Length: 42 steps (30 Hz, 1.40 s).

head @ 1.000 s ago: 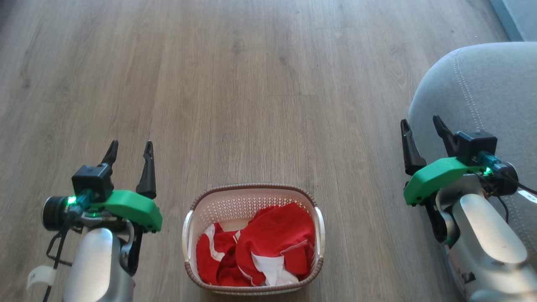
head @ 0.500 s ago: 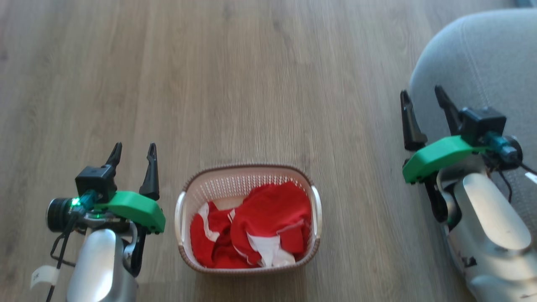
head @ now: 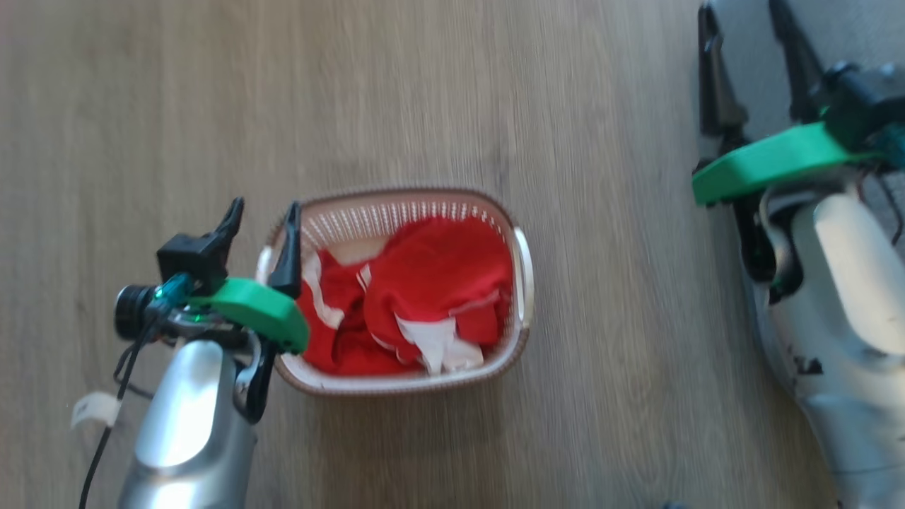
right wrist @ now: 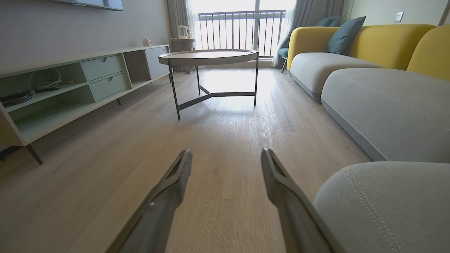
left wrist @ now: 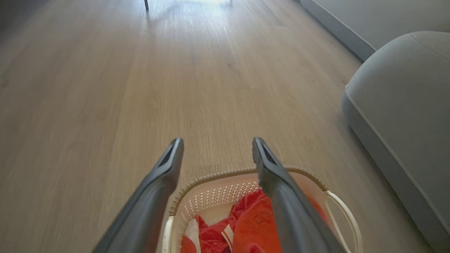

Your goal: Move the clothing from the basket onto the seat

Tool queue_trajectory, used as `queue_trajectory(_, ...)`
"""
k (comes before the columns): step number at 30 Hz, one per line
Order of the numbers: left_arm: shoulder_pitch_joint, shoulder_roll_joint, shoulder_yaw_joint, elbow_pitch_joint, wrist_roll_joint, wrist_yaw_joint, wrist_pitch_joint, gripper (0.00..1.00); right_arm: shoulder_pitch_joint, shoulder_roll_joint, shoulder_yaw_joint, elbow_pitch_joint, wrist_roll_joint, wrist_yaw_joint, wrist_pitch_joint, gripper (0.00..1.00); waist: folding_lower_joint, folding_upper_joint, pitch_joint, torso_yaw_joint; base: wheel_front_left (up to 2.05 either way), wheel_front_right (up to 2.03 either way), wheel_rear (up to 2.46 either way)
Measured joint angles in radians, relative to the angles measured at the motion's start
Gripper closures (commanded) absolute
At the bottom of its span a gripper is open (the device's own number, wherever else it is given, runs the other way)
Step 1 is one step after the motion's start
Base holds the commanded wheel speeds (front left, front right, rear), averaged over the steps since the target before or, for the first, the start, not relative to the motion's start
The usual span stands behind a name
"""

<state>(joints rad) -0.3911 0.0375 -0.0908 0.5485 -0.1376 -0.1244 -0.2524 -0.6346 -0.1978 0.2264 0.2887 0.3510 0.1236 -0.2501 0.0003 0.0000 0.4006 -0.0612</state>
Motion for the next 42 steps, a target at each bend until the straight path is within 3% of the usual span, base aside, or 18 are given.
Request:
queue_trajectory(17,-0.223,-0.003,-0.212,0.162,-0.086,0.010,0.000,0.00,-0.112,-0.015,-0.002,-0.100,-0.018,0.000,-0.007,0.00,0.0000,0.0000,0.343,-0.048,0.00,0.00,0.00)
queue_trajectory(31,-0.403,-0.003,-0.372,0.381,-0.166,0.011,-0.002,0.00,-0.143,-0.017,0.003,-0.133,-0.032,0.000,-0.007,0.00,-0.0001,-0.0001,0.499,-0.096,0.00,0.00,0.00)
queue_trajectory(42,-0.545,-0.004,-0.443,0.659,-0.171,0.089,0.003,0.00,-0.149,-0.014,0.002,-0.142,-0.034,0.000,-0.007,0.00,-0.0003,0.0000,0.547,-0.128,0.00,0.00,0.00)
